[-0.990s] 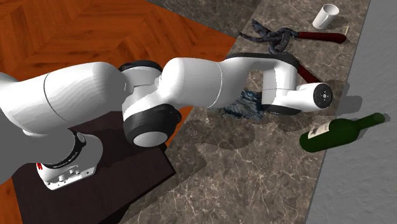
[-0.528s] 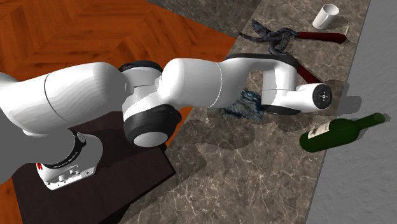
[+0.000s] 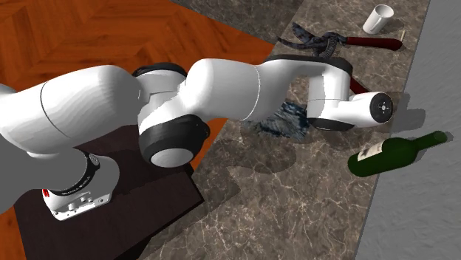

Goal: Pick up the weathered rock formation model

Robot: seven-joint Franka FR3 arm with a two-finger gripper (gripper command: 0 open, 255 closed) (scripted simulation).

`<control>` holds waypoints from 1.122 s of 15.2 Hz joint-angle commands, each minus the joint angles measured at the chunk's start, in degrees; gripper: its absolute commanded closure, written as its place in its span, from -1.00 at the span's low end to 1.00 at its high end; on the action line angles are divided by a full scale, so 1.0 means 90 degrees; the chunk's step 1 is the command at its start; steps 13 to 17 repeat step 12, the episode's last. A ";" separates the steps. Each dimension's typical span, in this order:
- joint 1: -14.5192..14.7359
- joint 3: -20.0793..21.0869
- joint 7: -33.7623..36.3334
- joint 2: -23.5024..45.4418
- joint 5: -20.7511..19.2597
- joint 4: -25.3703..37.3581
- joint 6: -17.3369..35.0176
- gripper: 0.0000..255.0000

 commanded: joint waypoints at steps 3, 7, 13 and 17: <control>0.0071 -0.0031 -0.0055 -0.0455 0.0023 -0.0509 0.0028 1.00; 0.0109 -0.0066 -0.0046 -0.0787 0.0013 -0.0779 -0.0044 1.00; 0.0133 -0.0093 -0.0024 -0.1020 -0.0002 -0.0940 -0.0120 1.00; 0.0133 -0.0093 -0.0024 -0.1020 -0.0002 -0.0940 -0.0120 1.00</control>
